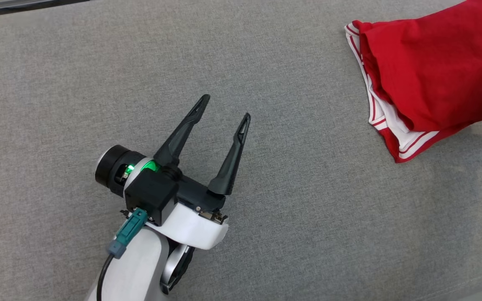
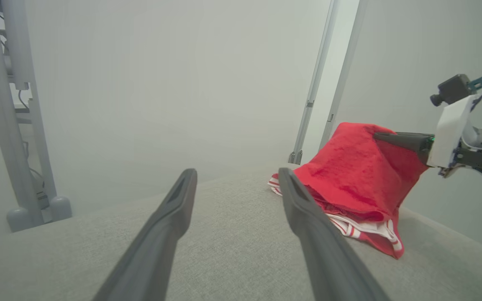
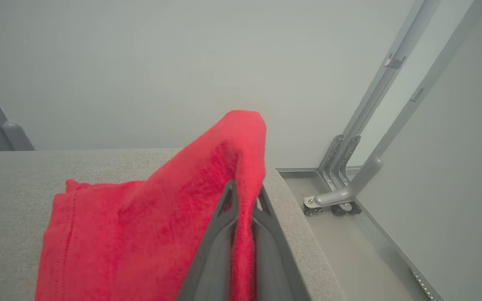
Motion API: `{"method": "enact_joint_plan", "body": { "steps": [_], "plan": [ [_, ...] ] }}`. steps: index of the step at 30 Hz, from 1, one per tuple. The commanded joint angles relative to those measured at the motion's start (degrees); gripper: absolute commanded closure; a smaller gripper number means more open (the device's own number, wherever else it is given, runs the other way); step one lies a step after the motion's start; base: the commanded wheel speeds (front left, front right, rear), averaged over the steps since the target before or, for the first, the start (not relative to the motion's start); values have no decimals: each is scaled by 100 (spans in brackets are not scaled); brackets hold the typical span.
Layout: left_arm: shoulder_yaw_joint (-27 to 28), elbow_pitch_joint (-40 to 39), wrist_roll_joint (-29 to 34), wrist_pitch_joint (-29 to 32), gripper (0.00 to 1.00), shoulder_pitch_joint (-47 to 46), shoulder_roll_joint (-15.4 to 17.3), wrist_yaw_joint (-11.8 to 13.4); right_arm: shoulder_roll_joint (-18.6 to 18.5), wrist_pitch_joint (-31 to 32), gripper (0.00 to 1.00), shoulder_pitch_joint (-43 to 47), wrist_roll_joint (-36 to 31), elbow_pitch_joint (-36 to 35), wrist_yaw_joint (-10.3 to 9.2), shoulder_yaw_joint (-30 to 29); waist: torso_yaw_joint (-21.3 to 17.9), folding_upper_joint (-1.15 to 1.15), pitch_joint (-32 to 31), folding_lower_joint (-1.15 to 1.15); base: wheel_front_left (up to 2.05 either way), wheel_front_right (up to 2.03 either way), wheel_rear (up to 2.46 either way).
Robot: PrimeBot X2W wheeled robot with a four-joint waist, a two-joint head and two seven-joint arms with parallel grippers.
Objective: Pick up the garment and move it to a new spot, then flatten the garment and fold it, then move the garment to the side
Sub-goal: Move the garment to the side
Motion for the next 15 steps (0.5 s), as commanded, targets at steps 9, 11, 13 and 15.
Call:
{"method": "enact_joint_plan", "body": {
  "steps": [9, 11, 13, 15],
  "plan": [
    [-184, 84, -67, -43, 0, -156, 13, 35, 8, -31, 100, -221, -1736, 619, -4, -943, 171, 0, 38, 0, 0, 0, 0],
    [-196, 114, -78, -62, 0, -142, 18, 47, 44, -31, 100, -170, -2190, 646, -4, -1250, 228, 0, 18, 0, 0, 0, 0],
    [-204, 134, -98, -76, 0, -122, 18, 52, 180, -31, 75, -109, -2507, 681, -4, -1534, 286, 0, -9, 0, 0, 0, 0],
    [-215, 156, -114, -85, 0, -103, 22, 68, 215, -31, 0, -72, -2819, 693, -4, -1799, 347, 0, -43, 0, 0, 0, 0]
  ]
}}
